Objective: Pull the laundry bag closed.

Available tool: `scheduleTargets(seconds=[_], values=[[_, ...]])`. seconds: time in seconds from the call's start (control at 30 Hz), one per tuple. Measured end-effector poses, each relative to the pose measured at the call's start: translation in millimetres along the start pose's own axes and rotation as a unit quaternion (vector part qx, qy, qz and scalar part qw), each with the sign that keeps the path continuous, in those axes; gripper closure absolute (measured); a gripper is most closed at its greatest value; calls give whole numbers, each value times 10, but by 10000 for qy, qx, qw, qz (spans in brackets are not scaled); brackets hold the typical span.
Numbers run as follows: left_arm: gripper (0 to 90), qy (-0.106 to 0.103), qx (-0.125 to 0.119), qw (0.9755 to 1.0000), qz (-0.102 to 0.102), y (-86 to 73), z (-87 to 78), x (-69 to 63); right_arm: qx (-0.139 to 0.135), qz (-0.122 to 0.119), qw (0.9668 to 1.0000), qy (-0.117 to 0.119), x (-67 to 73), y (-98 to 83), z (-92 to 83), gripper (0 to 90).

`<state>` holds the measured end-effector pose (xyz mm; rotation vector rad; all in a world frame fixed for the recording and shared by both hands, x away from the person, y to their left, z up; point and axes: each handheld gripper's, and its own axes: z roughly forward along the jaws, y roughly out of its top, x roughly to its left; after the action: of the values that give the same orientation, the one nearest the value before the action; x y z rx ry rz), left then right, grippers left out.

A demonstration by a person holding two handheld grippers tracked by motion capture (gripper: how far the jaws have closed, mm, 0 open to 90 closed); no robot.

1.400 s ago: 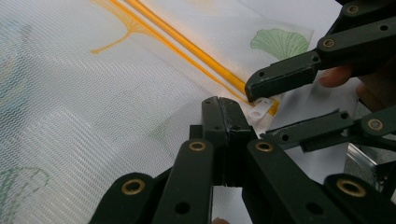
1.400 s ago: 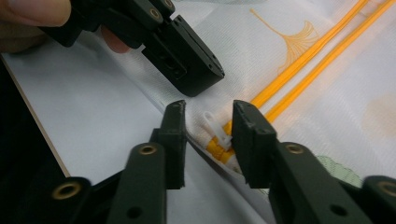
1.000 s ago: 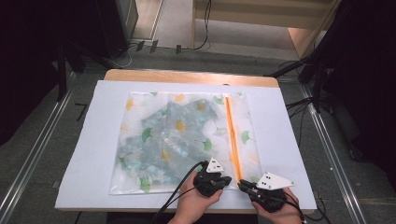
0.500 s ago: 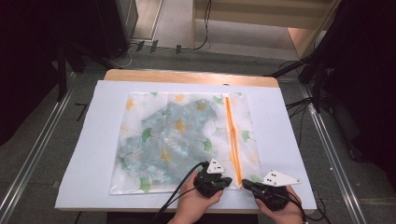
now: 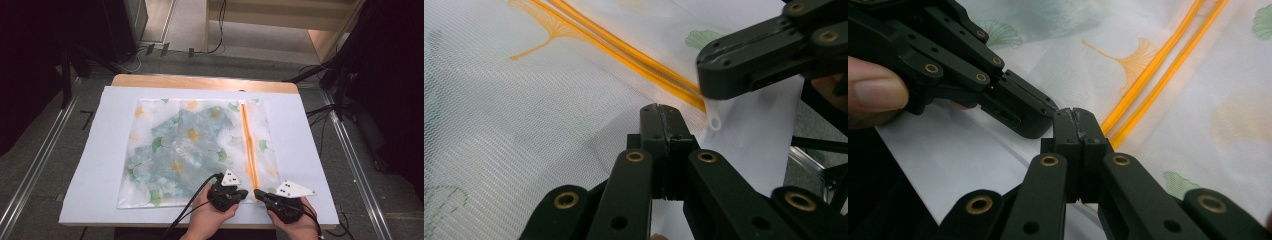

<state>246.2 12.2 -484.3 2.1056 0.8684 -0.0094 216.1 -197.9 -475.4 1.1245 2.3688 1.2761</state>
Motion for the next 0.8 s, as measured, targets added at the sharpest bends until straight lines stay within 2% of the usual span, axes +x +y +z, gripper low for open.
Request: scheduleTargets(seconds=[0.03, 0.07, 0.2, 0.23, 0.27, 0.37, 0.47, 0.53, 0.63, 0.7, 0.8], values=[[900, 8, 19, 10000, 5, 1, -4, 7, 50, 46, 9999, 98, 2, 1, 28, 900], [900, 6, 7, 10000, -21, 1, -3, 9, 218, -33, 9997, 74, 26, -9, 67, 900], [900, 6, 5, 10000, -28, 0, -4, 9, 184, -54, 9997, 139, 25, -19, 26, 900], [900, 8, 4, 10000, -39, 0, -4, 9, 168, -42, 9998, 96, 18, -25, -1, 900], [900, 6, -1, 10000, -45, -1, -4, 7, 134, -3, 9999, -43, -9, -41, -54, 900], [900, 8, 14, 10000, -3, 0, -6, 10, 128, 38, 9998, -145, -43, -63, -95, 897], [900, 6, 7, 10000, -17, 0, -3, 8, 4, 20, 10000, -28, -63, -80, -130, 838], [900, -5, 12, 10000, -12, 0, -3, 10, -62, -102, 9999, 20, -49, -72, -121, 734], [900, -32, 4, 10000, -25, -1, -2, 14, 100, -294, 9995, 91, -35, -64, -52, 603], [900, -41, 7, 10000, -50, -1, -3, 15, 217, -393, 9987, 234, -29, -80, -25, 577], [900, -59, 20, 10000, -47, 1, -3, 18, 341, -475, 9982, 145, -37, -109, 1, 595]])
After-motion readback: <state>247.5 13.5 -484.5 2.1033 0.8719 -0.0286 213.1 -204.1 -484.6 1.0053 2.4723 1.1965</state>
